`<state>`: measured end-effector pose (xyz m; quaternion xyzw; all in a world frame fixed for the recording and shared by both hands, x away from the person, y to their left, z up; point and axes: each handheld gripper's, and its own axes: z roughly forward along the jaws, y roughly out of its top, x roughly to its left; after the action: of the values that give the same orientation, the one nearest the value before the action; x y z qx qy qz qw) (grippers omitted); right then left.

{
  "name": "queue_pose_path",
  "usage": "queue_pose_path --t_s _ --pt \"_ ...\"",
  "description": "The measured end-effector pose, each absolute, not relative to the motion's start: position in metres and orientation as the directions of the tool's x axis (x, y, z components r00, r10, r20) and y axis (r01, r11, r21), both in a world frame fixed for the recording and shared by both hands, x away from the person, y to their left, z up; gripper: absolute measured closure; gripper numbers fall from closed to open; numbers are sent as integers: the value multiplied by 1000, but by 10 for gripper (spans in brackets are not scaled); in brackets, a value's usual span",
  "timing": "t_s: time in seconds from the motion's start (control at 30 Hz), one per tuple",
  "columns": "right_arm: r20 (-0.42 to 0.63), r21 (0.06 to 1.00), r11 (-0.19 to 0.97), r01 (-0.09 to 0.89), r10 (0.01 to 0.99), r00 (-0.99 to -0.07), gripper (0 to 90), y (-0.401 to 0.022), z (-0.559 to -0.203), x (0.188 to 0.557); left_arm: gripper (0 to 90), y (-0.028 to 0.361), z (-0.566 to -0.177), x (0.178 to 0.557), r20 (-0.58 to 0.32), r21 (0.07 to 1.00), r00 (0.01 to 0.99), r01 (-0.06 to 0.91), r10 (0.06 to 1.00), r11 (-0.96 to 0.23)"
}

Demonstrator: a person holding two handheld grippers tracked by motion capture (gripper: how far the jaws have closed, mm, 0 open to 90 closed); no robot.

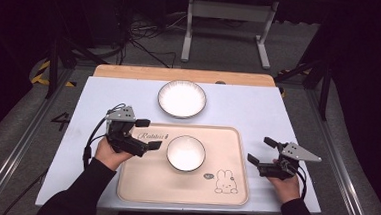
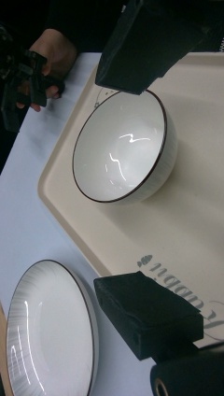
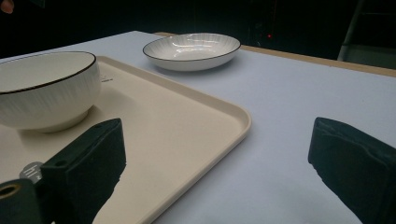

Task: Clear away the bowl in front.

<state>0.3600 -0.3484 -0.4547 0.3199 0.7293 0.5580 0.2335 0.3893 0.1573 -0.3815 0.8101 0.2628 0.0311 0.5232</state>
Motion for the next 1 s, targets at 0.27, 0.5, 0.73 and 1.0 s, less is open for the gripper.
queue_pose_path --t_s 0.27,0.5,0.73,1.0 --pt "18 964 170 206 729 -685 49 -348 -455 360 60 172 -391 383 -214 880 849 382 483 -281" --pt "21 964 167 207 729 -684 48 -349 -455 360 33 183 -400 370 -199 916 840 343 505 -209" --pt "21 965 166 205 727 -687 47 -349 -455 360 23 195 -413 362 -201 932 826 326 527 -155" --pt "23 965 164 205 726 -688 47 -349 -455 360 33 200 -426 355 -177 946 821 294 542 -137"
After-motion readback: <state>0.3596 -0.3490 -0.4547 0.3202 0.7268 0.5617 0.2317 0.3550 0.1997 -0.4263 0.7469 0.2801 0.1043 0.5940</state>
